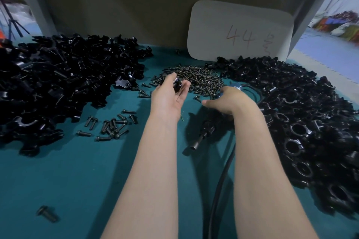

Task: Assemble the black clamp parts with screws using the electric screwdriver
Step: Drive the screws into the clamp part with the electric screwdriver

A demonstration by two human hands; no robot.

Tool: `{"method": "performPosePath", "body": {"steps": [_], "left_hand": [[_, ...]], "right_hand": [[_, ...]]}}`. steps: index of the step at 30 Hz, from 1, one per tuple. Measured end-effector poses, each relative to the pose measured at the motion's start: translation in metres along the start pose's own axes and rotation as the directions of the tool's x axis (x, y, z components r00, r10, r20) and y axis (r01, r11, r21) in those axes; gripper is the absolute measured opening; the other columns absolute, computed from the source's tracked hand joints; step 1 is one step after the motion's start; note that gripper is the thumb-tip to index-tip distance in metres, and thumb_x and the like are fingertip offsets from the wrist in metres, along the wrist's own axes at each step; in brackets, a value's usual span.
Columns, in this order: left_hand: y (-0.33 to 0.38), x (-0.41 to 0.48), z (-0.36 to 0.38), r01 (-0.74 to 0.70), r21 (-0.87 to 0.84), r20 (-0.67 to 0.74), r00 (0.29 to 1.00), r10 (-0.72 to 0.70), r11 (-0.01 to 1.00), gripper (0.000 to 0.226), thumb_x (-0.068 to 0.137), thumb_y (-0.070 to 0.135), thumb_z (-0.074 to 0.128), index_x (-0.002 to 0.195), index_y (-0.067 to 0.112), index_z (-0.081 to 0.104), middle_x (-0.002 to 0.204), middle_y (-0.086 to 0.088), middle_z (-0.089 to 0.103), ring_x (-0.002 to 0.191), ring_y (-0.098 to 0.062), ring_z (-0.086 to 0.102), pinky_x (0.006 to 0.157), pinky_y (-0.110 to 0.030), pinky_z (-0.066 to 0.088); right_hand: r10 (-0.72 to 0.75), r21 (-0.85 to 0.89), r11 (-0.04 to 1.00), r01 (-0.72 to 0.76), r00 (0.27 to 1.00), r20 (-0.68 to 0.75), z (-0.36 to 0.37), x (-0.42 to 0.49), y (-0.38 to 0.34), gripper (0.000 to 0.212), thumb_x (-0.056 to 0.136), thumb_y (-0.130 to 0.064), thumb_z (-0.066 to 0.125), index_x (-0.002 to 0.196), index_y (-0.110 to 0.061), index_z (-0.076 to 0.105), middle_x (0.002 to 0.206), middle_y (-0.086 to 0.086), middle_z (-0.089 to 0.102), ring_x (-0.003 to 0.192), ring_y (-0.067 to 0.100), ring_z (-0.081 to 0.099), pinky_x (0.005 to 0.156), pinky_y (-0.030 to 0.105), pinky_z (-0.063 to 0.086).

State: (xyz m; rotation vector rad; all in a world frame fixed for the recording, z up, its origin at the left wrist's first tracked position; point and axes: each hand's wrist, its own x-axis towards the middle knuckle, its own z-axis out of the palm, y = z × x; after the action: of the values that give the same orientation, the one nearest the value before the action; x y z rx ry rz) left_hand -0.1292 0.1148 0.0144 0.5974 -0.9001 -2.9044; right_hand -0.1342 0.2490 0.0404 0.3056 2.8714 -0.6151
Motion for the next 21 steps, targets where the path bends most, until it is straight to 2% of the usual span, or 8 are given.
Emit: {"method": "performPosePath", "body": {"steps": [5, 9, 11, 13, 14, 17, 18, 21], "left_hand": [[-0.001, 0.0, 0.0, 0.019, 0.009, -0.008, 1.0, -0.019, 1.0, 0.012, 0.093, 0.01, 0.061, 0.095, 0.001, 0.055, 0.083, -0.02, 0.063, 0.07, -0.022, 0.067, 0.069, -0.03, 0.06], [0.0, -0.001, -0.002, -0.016, 0.024, -0.024, 1.0, 0.017, 1.0, 0.043, 0.092, 0.007, 0.063, 0.131, -0.001, 0.048, 0.118, -0.022, 0.059, 0.075, -0.021, 0.067, 0.066, -0.027, 0.061], [-0.001, -0.001, -0.003, -0.046, 0.059, -0.048, 0.998, 0.049, 0.997, 0.045, 0.092, 0.009, 0.064, 0.133, 0.0, 0.048, 0.121, -0.019, 0.059, 0.077, -0.021, 0.067, 0.068, -0.026, 0.06], [0.0, 0.0, -0.006, -0.072, 0.086, -0.07, 0.994, 0.078, 0.994, 0.024, 0.092, 0.011, 0.064, 0.113, 0.001, 0.056, 0.108, -0.017, 0.062, 0.076, -0.02, 0.067, 0.07, -0.024, 0.06], [0.001, 0.0, -0.007, -0.085, 0.092, -0.082, 0.992, 0.093, 0.992, 0.022, 0.093, 0.012, 0.064, 0.111, 0.002, 0.055, 0.104, -0.016, 0.063, 0.075, -0.019, 0.067, 0.07, -0.024, 0.06], [0.004, 0.001, -0.009, -0.142, 0.084, -0.136, 0.979, 0.152, 0.986, 0.057, 0.094, 0.013, 0.062, 0.142, 0.001, 0.035, 0.107, -0.016, 0.064, 0.077, -0.02, 0.067, 0.064, -0.021, 0.058], [0.003, 0.003, -0.01, -0.16, 0.115, -0.15, 0.973, 0.176, 0.98, 0.065, 0.094, 0.013, 0.062, 0.148, 0.001, 0.026, 0.108, -0.016, 0.063, 0.078, -0.021, 0.067, 0.061, -0.02, 0.057], [-0.003, 0.004, -0.011, -0.19, 0.382, -0.158, 0.951, 0.266, 0.904, 0.061, 0.094, 0.017, 0.061, 0.145, 0.002, 0.031, 0.086, -0.01, 0.064, 0.069, -0.019, 0.066, 0.064, -0.025, 0.057]], "right_hand": [[0.086, 0.023, 0.996, -0.084, 0.993, -0.087, 0.015, 0.007, -0.001, 0.069, 0.085, -0.036, 0.067, 0.14, -0.012, 0.032, 0.142, 0.02, 0.034, 0.119, 0.033, 0.048, 0.086, 0.036, 0.042], [0.102, 0.321, 0.945, -0.057, 0.987, -0.126, 0.009, 0.01, 0.003, 0.065, 0.084, -0.033, 0.067, 0.132, 0.001, 0.039, 0.124, 0.019, 0.054, 0.106, 0.031, 0.055, 0.092, 0.039, 0.048], [0.09, 0.52, 0.854, 0.02, 0.979, -0.185, -0.003, 0.005, 0.003, 0.048, 0.082, -0.029, 0.066, 0.118, -0.002, 0.05, 0.112, 0.016, 0.062, 0.097, 0.027, 0.06, 0.091, 0.042, 0.051], [0.1, 0.743, 0.662, 0.094, 0.972, -0.211, -0.016, -0.005, 0.001, 0.024, 0.08, -0.022, 0.066, 0.094, -0.006, 0.056, 0.105, 0.018, 0.065, 0.096, 0.026, 0.064, 0.088, 0.043, 0.054], [0.115, 0.862, 0.493, 0.115, 0.974, -0.196, -0.02, -0.01, 0.001, 0.017, 0.08, -0.015, 0.066, 0.086, -0.006, 0.054, 0.105, 0.02, 0.065, 0.097, 0.027, 0.065, 0.086, 0.043, 0.056], [0.089, 0.977, -0.201, 0.073, 0.994, -0.056, -0.028, -0.021, 0.001, 0.015, 0.08, 0.003, 0.064, 0.085, -0.004, 0.052, 0.107, 0.019, 0.062, 0.094, 0.028, 0.065, 0.08, 0.037, 0.058], [0.085, 0.934, -0.353, 0.064, 0.996, -0.036, -0.029, -0.022, 0.0, 0.017, 0.079, 0.006, 0.063, 0.086, -0.005, 0.051, 0.106, 0.017, 0.061, 0.09, 0.026, 0.065, 0.077, 0.035, 0.058], [0.075, 0.871, -0.485, 0.08, 0.996, -0.049, -0.026, -0.023, 0.0, 0.019, 0.083, 0.006, 0.059, 0.091, -0.007, 0.049, 0.1, 0.012, 0.058, 0.081, 0.024, 0.063, 0.059, 0.034, 0.057]]}}
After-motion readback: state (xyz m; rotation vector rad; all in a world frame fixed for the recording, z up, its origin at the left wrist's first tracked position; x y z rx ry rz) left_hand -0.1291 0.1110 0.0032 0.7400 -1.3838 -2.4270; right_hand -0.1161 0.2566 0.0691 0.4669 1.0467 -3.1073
